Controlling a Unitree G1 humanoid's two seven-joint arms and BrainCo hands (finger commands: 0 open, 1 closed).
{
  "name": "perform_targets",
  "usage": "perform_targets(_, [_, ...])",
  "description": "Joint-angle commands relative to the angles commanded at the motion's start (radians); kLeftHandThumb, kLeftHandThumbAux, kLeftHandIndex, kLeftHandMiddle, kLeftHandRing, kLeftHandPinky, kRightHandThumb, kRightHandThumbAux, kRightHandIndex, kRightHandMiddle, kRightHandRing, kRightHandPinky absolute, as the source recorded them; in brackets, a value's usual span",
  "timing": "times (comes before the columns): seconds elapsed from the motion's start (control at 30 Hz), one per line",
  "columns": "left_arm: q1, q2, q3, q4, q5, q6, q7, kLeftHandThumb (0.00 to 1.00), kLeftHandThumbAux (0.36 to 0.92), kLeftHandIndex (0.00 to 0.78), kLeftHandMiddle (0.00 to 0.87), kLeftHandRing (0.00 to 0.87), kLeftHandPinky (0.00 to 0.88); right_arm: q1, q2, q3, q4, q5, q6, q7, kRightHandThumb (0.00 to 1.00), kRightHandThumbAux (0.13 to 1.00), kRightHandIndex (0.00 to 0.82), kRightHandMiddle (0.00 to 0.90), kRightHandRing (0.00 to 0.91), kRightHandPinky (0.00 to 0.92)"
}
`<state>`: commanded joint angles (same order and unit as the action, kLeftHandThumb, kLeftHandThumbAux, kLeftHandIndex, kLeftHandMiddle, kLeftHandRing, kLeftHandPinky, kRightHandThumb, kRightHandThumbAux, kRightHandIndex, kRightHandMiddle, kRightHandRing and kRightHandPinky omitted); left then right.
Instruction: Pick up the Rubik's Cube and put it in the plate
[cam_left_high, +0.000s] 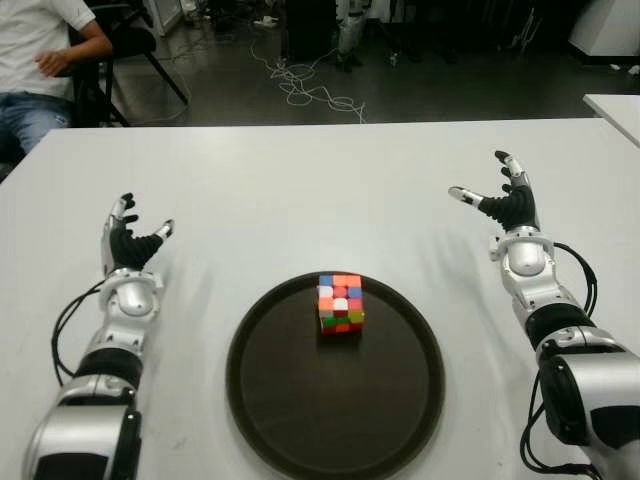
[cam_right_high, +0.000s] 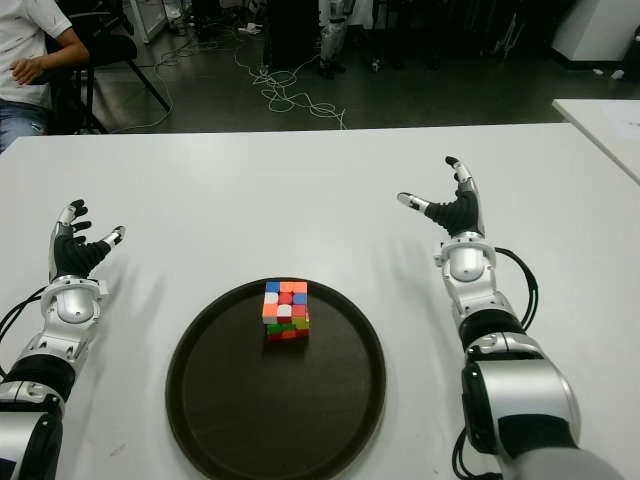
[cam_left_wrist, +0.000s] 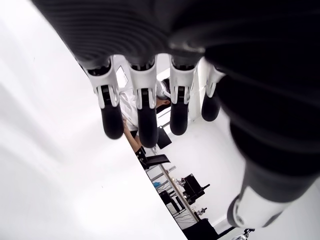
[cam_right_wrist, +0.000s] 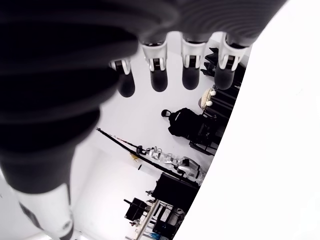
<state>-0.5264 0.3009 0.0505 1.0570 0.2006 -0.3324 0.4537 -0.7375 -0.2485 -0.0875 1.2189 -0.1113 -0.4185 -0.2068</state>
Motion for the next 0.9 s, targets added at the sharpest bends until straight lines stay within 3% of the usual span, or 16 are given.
perform_targets(0.2, [0.0, -0.004, 0.007, 0.001, -0.005, -0.008, 0.003, 0.281, 0.754, 0.116, 0.19, 0.209, 0.258, -0.005, 0.006, -0.052, 0.013, 0.069, 0.008, 0.077, 0.0, 0.785, 0.019, 0.008, 0.006, 0.024])
perform_targets(0.3, [0.002, -0.007, 0.018, 0.001, -0.015, -0.014, 0.006, 0.265, 0.757, 0.118, 0.208, 0.237, 0.3, 0.003, 0.026, -0.102, 0.008, 0.13, -0.007, 0.124, 0.0, 0.814, 0.007, 0.002, 0.001, 0.023])
perform_targets(0.4, [0.003, -0.011, 0.031, -0.002, -0.03, -0.026, 0.002, 0.255, 0.77, 0.119, 0.23, 0.272, 0.344, 0.139, 0.083, -0.105, -0.11, 0.151, -0.127, 0.118, 0.0, 0.829, 0.002, 0.0, 0.0, 0.024])
perform_targets(0.47, [0.004, -0.012, 0.036, -0.003, -0.036, -0.029, 0.0, 0.251, 0.78, 0.119, 0.256, 0.303, 0.381, 0.21, 0.097, -0.096, -0.182, 0.146, -0.18, 0.114, 0.0, 0.828, 0.001, 0.0, 0.0, 0.021])
perform_targets(0.57, [0.005, -0.013, 0.042, -0.002, -0.042, -0.033, -0.001, 0.216, 0.796, 0.119, 0.373, 0.418, 0.486, 0.258, 0.091, -0.082, -0.223, 0.122, -0.227, 0.103, 0.0, 0.814, 0.0, 0.0, 0.0, 0.007])
perform_targets(0.7, [0.007, -0.014, 0.05, 0.0, -0.045, -0.036, 0.005, 0.178, 0.803, 0.123, 0.457, 0.519, 0.553, 0.265, 0.066, -0.053, -0.215, 0.063, -0.261, 0.069, 0.0, 0.801, 0.0, 0.0, 0.0, 0.001])
perform_targets(0.73, [0.008, -0.015, 0.052, -0.001, -0.045, -0.036, 0.009, 0.172, 0.805, 0.125, 0.473, 0.543, 0.571, 0.247, 0.055, -0.044, -0.196, 0.043, -0.258, 0.059, 0.0, 0.798, 0.0, 0.0, 0.0, 0.001])
perform_targets(0.8, [0.01, -0.016, 0.054, -0.004, -0.044, -0.038, 0.013, 0.152, 0.806, 0.131, 0.432, 0.544, 0.575, 0.222, 0.045, -0.033, -0.172, 0.019, -0.251, 0.045, 0.0, 0.792, 0.0, 0.0, 0.0, 0.0])
perform_targets(0.9, [0.012, -0.015, 0.058, -0.008, -0.045, -0.039, 0.014, 0.129, 0.798, 0.133, 0.356, 0.458, 0.499, 0.204, 0.043, -0.028, -0.155, 0.009, -0.249, 0.036, 0.0, 0.787, 0.0, 0.0, 0.0, 0.0])
